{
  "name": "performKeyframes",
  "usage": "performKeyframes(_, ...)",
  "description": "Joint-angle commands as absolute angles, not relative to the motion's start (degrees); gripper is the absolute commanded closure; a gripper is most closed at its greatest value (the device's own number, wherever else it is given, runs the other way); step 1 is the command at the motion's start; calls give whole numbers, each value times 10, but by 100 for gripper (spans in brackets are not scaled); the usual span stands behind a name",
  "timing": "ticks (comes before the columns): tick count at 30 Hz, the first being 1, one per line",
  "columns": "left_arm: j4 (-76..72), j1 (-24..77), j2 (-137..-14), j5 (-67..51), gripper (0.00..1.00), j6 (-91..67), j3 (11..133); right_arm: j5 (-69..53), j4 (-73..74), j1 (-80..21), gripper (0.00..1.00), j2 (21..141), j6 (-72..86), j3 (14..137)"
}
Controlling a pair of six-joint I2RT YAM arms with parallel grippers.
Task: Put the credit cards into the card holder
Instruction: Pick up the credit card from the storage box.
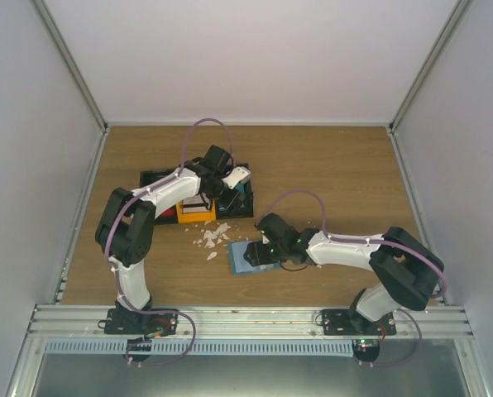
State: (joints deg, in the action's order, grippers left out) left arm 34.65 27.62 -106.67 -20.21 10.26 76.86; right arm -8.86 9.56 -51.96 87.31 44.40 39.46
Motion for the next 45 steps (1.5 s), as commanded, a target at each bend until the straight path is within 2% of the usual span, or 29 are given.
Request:
performKeyframes(1,384,278,-1092,-206,24,134,786,-100,129,-513,36,883,439,371)
performKeyframes(19,423,306,-1124,-192,31,142,798,-105,115,-514,36,887,439,366)
performKeyframes(27,411,316,-1111,-180,48,141,791,-119,106,-513,36,885,438,367)
performKeyframes(45,426,316,-1072,-180,57,136,783,-130,104,-512,37,888,440,378)
